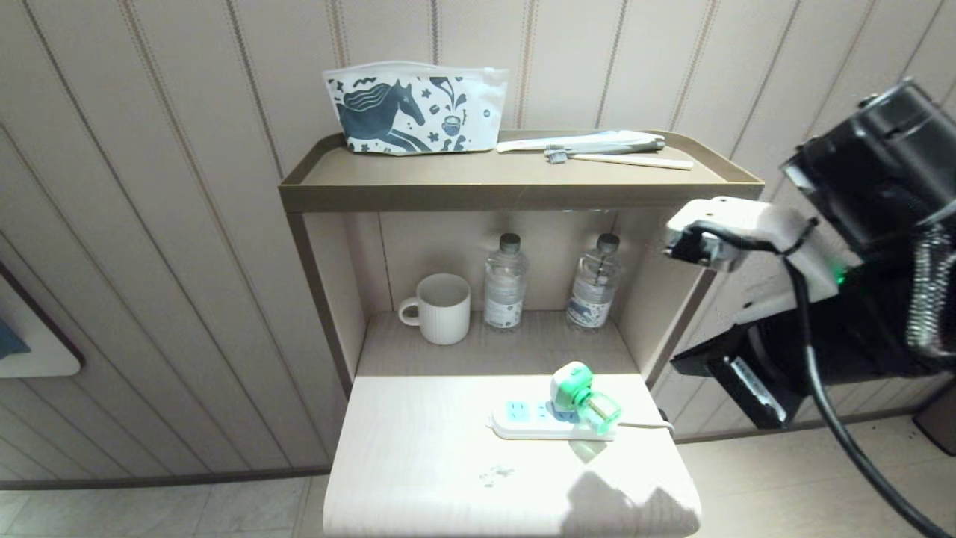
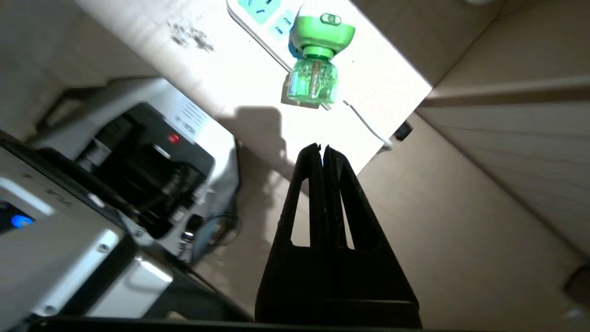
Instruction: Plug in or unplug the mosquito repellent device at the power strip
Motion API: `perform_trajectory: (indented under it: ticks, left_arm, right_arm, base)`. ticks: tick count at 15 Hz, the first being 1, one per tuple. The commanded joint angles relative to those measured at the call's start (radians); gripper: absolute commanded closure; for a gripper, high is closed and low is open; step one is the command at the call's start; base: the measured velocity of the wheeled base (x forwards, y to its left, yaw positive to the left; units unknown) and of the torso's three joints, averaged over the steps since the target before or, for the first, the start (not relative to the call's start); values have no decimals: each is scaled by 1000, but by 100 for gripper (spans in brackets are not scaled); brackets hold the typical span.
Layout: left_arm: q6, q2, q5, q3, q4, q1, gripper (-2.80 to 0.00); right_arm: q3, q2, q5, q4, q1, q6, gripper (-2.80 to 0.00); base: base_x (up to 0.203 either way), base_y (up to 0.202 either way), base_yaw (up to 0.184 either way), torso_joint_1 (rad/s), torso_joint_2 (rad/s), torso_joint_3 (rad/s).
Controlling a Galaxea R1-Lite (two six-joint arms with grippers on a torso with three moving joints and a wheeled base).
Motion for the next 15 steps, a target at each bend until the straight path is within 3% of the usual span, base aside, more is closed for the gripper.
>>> perform_trajectory:
  ticks: [1, 4, 6, 8, 12, 15]
  left_arm:
    - [0, 2, 0, 0, 0, 0, 0]
    - [0, 2, 0, 0, 0, 0, 0]
    - [0, 2, 0, 0, 0, 0, 0]
    - [0, 2, 0, 0, 0, 0, 0]
    - [0, 2, 0, 0, 0, 0, 0]
    - [0, 2, 0, 0, 0, 0, 0]
  right_arm:
    - [110, -151, -43, -24, 8, 249, 0]
    - [388, -258, -288, -171, 37, 384, 0]
    - [619, -348, -535, -344, 99, 419, 0]
    - [771, -450, -696, -500, 94, 438, 0]
    - [917, -597, -780, -557, -124, 480, 0]
    - [977, -741, -844, -557, -297, 464, 0]
  base:
    - [0, 0, 0, 0, 0, 0]
    - [0, 0, 0, 0, 0, 0]
    - [0, 0, 0, 0, 0, 0]
    - [0, 0, 0, 0, 0, 0]
    - [0, 0, 0, 0, 0, 0]
    - [0, 0, 0, 0, 0, 0]
